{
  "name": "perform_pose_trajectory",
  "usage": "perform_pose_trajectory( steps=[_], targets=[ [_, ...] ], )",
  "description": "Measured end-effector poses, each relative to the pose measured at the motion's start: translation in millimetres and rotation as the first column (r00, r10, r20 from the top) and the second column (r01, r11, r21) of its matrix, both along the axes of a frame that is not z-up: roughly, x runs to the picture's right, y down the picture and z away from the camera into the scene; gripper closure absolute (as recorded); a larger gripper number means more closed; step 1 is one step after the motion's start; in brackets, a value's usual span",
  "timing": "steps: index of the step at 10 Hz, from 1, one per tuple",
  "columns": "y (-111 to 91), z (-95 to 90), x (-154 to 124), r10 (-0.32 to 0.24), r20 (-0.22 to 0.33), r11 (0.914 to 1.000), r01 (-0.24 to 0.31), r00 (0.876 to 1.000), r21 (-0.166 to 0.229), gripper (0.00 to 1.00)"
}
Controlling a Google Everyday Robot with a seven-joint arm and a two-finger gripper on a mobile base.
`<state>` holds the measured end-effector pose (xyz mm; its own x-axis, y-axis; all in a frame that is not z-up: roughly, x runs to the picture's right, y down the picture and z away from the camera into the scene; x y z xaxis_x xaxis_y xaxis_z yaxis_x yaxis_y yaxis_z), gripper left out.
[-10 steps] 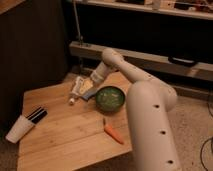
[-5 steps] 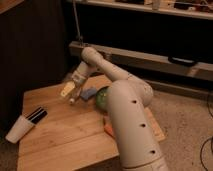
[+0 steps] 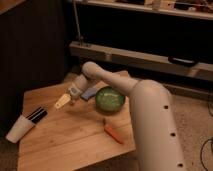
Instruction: Place the ceramic cup in the ceramic bowl
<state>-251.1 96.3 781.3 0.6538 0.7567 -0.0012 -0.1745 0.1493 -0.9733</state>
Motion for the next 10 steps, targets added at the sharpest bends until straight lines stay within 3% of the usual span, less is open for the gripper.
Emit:
perform_pose_trajectory(
  steps=[4,10],
  targets=[
    [21,2.3,-44,-0.042,0.002,0.9981,0.042,0.999,0.045,0.20],
    [40,15.8,-105,-0.136,0.038,0.9905,0.137,0.990,-0.014,0.20]
  ],
)
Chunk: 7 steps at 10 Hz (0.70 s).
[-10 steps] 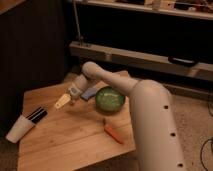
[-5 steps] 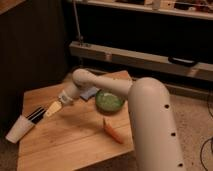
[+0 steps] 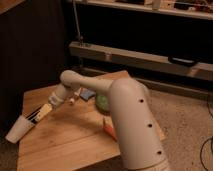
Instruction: Place the ceramic cup in the ceramic bowl
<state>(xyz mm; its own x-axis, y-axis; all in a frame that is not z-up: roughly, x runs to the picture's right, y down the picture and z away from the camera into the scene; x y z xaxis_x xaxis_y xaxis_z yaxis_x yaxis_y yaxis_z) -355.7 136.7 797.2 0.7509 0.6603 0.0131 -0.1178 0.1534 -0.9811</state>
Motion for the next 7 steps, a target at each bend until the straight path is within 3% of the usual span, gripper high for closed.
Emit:
perform_pose_trajectory(
  steps=[7],
  targets=[
    [-13,-12.5,-40,-0.022,0.049,0.9998,0.022,0.999,-0.003,0.20]
  ],
)
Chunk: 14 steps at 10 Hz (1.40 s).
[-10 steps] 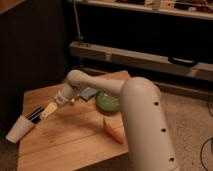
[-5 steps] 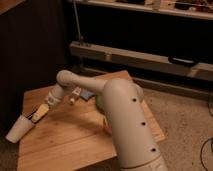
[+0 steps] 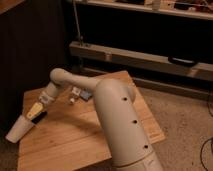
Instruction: Place the ceramic cup in the ceramic bowl
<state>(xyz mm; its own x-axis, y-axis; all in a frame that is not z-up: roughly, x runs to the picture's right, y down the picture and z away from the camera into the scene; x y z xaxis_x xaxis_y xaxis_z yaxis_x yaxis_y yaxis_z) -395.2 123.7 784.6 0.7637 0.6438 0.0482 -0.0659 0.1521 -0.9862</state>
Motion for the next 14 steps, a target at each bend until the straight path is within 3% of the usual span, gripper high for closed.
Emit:
perform_pose_trajectory(
  steps=[3,6,12,14],
  targets=[
    [3,-11.5,-12,-0.021,0.050,0.9982,0.024,0.999,-0.054,0.20],
    [23,-24.2,-27,-0.063,0.117,0.9889,0.077,0.991,-0.127,0.20],
    [37,-37.8,-35,-0.111,0.187,0.9786,0.141,0.976,-0.150,0.20],
    [43,-37.7,-37,-0.125,0.199,0.9758,0.157,0.972,-0.152,0.27]
  ],
)
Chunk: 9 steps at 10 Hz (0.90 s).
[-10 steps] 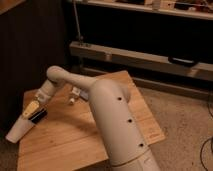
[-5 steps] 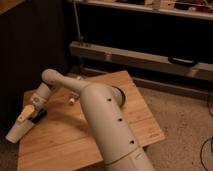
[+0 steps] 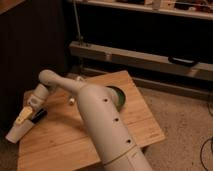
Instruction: Place the ceramic cup in the ceramic bowl
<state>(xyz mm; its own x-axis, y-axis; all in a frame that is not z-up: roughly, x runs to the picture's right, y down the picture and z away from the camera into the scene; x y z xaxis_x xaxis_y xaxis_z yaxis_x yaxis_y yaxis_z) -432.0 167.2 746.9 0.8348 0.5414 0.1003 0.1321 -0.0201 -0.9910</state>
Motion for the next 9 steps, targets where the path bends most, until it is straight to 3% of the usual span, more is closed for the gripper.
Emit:
perform_pose_trajectory(
  steps=[2,5,6,7,9],
  targets=[
    [10,1.4,-1,-0.019,-0.001,0.9995,0.020,1.000,0.024,0.49],
    [21,14.1,5,-0.033,-0.124,0.9899,0.050,0.992,0.132,0.79],
    [22,17.9,8,-0.036,-0.154,0.9883,0.058,0.987,0.141,0.89],
    [21,21.1,12,-0.036,-0.189,0.9849,0.067,0.981,0.159,0.97],
    [9,32.5,24,-0.011,-0.243,0.9770,0.062,0.970,0.204,1.00]
  ],
)
